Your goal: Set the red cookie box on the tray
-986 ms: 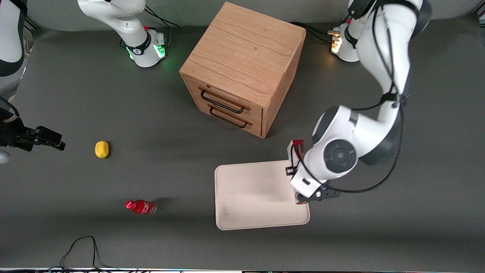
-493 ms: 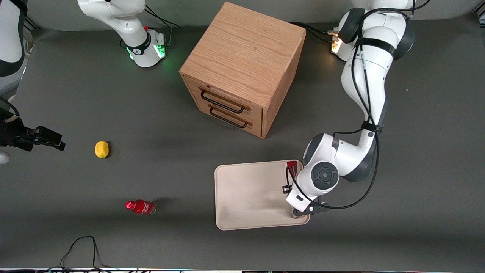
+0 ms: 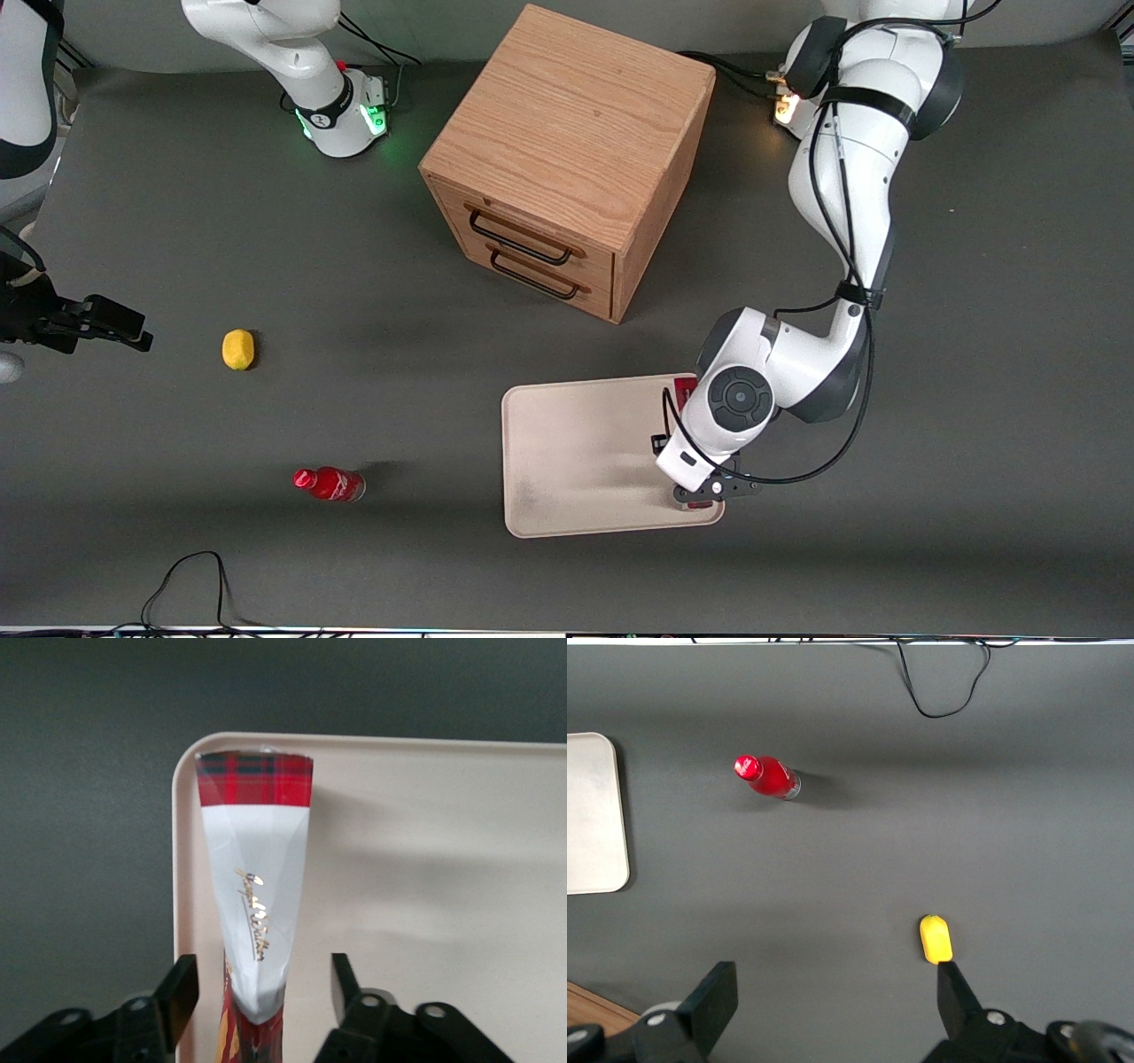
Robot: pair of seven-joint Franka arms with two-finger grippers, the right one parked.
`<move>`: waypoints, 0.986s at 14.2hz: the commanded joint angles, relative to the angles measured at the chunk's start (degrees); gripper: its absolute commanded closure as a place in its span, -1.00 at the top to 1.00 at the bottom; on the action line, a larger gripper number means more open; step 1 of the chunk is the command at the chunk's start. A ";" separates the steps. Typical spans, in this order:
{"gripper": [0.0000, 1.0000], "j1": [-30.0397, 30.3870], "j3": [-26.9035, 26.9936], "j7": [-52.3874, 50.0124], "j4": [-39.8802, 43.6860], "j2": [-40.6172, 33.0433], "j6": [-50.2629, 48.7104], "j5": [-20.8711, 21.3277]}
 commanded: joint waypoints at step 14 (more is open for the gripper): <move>1.00 23.55 1.11 30.74 -51.92 -64.10 -14.85 -2.64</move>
